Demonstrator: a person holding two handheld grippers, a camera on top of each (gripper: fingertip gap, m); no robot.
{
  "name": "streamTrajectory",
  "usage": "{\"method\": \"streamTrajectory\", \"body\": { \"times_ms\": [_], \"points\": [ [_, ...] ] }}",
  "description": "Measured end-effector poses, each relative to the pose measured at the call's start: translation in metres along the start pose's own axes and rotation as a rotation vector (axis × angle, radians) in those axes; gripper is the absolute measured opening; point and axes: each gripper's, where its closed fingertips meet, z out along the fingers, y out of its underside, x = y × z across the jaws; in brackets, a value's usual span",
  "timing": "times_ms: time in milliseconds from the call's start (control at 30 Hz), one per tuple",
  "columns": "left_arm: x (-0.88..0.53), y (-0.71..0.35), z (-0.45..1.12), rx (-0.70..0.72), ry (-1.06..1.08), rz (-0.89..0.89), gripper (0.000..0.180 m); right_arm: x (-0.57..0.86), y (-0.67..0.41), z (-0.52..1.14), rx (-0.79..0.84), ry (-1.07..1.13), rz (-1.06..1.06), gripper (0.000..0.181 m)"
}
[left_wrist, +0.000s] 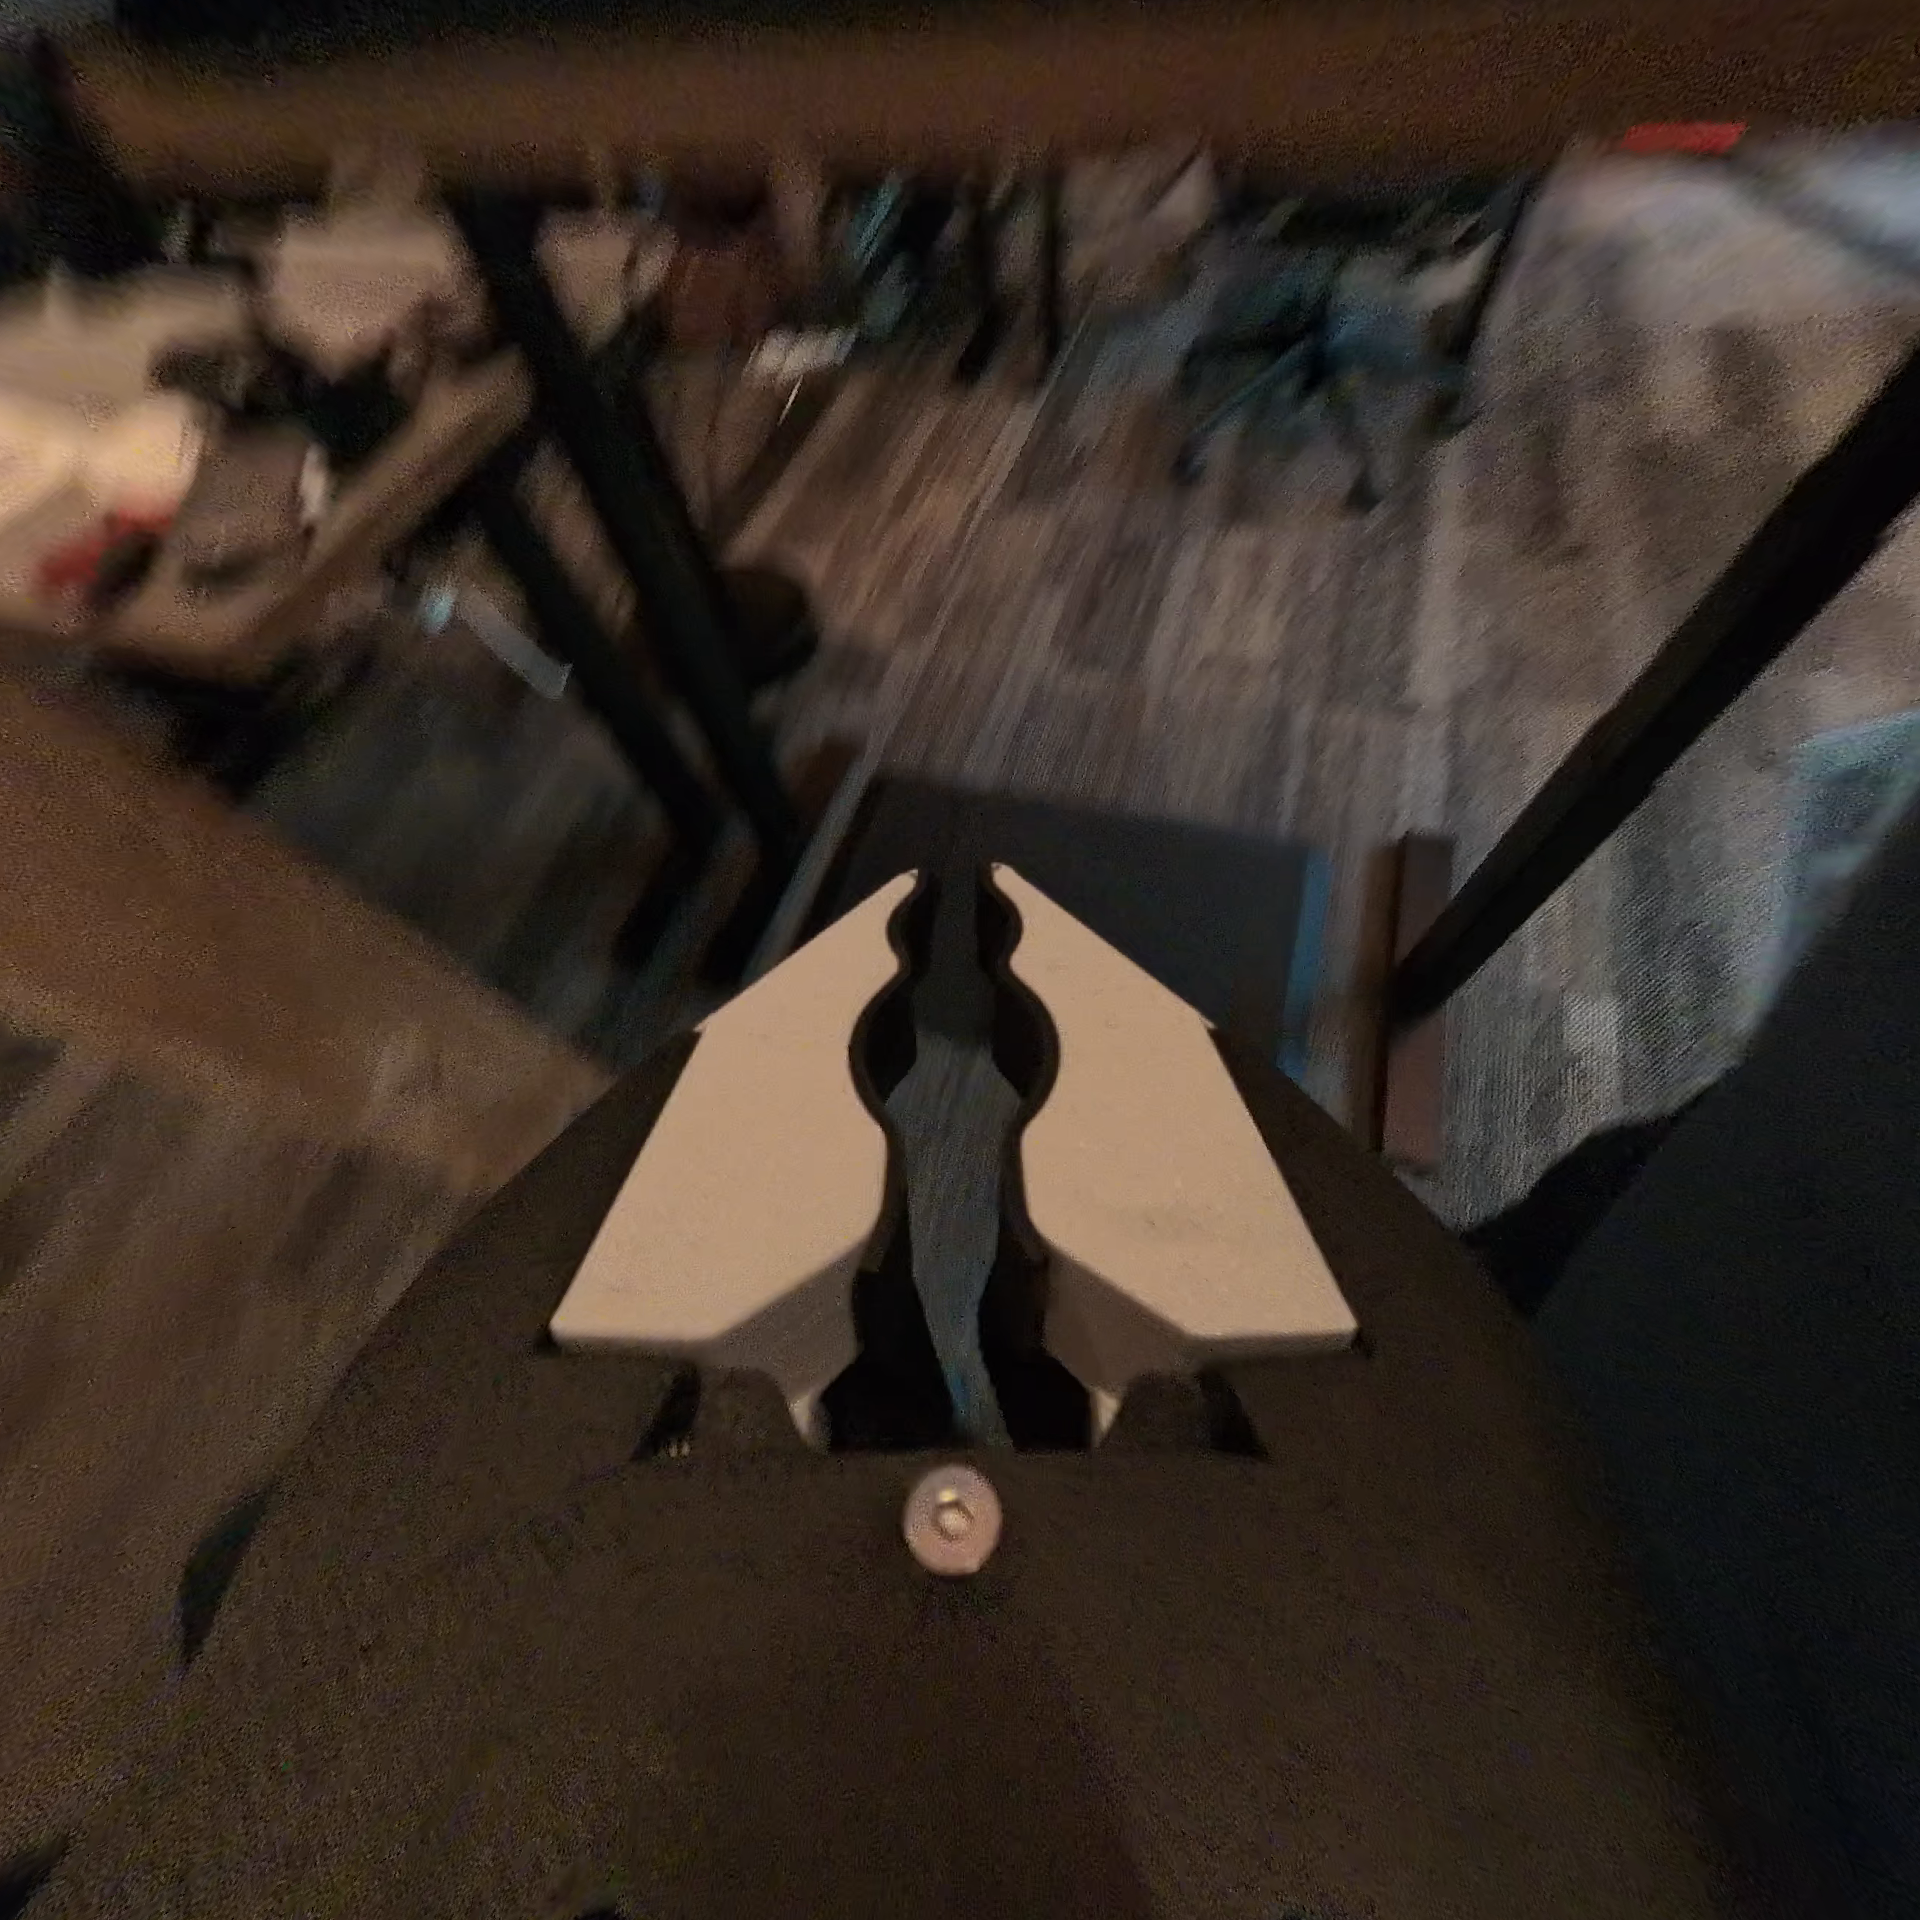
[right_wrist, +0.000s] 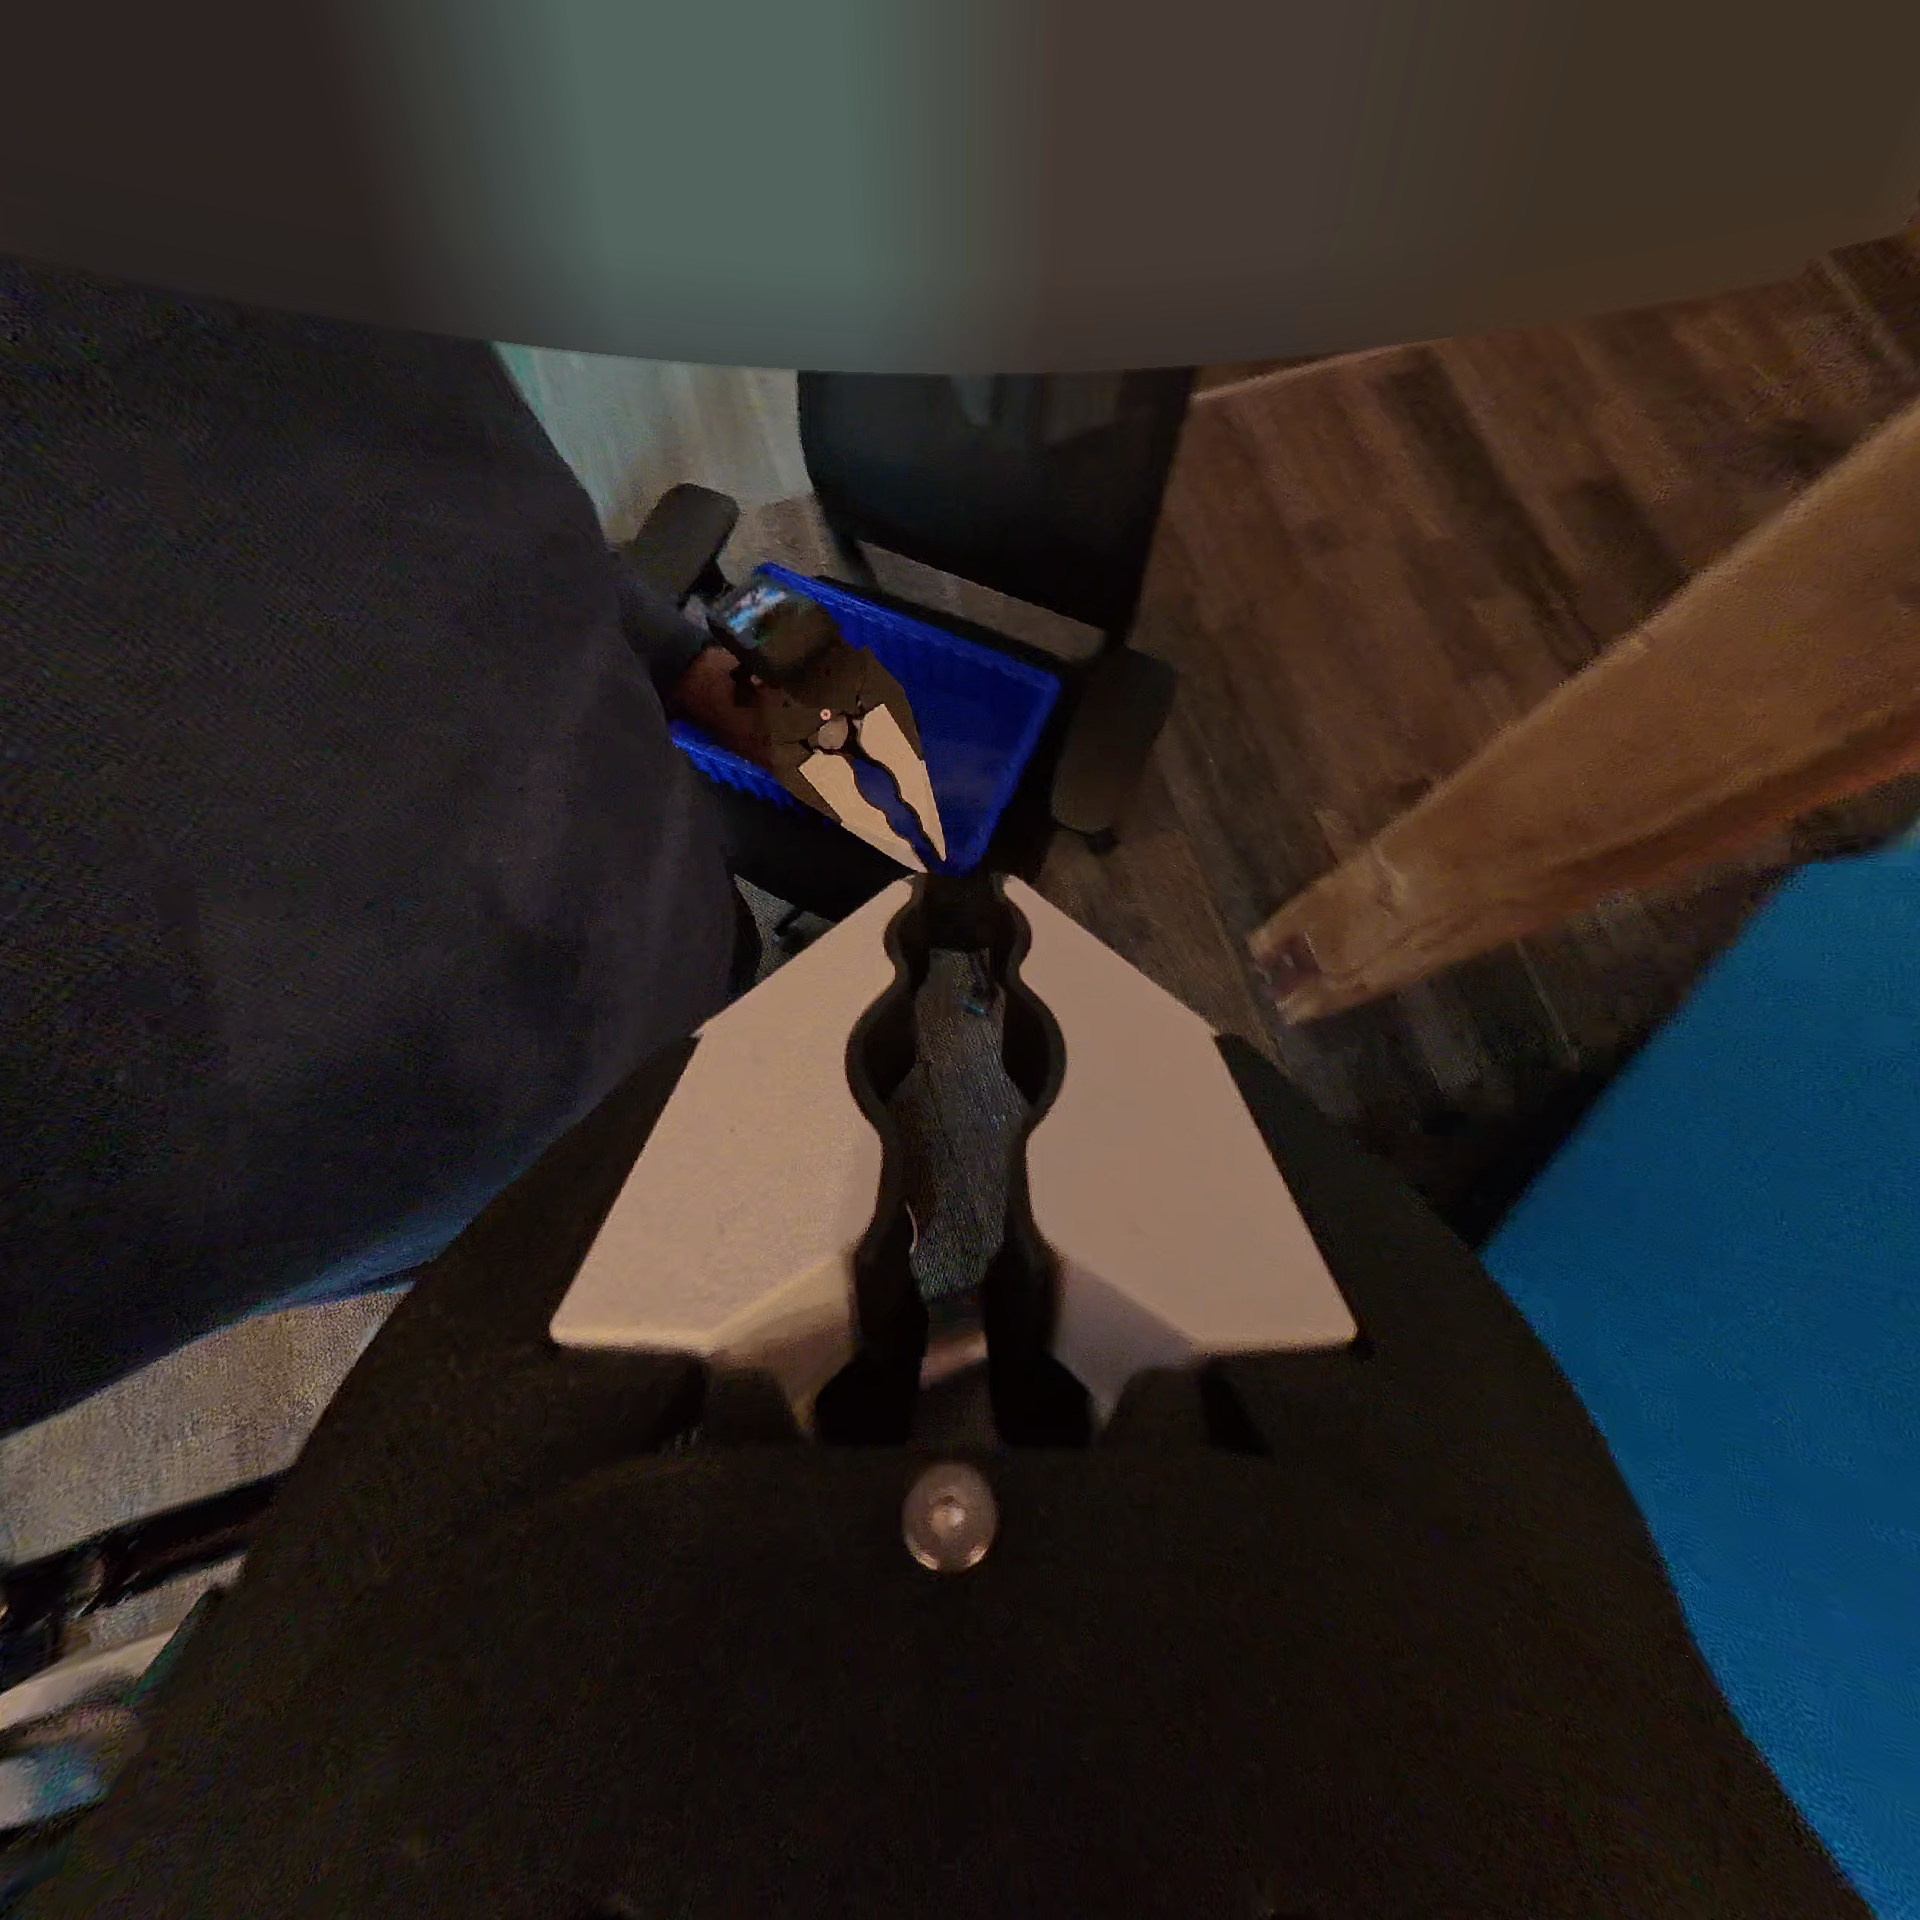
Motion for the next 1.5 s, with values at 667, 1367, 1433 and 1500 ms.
{"method": "streamTrajectory", "body": {
  "times_ms": [667,1367,1433,1500],
  "points": [
    [0.0,0.629,-0.191,-1.173,-0.106,-1.077,0.05,-0.107,-0.012,0.302,0.068,-0.43,0.322,0.007],
    [-0.095,0.14,-0.155,0.22,0.622,-1.162,0.026,-0.053,-0.01,0.357,0.121,0.011,-0.067,0.044],
    [-0.084,0.057,-0.159,0.302,0.821,-1.072,0.026,-0.049,-0.016,0.351,0.117,0.053,-0.152,0.046],
    [-0.068,-0.004,-0.165,0.329,1.01,-0.984,0.026,-0.048,-0.02,0.337,0.131,0.068,-0.191,0.048]
  ]
}}
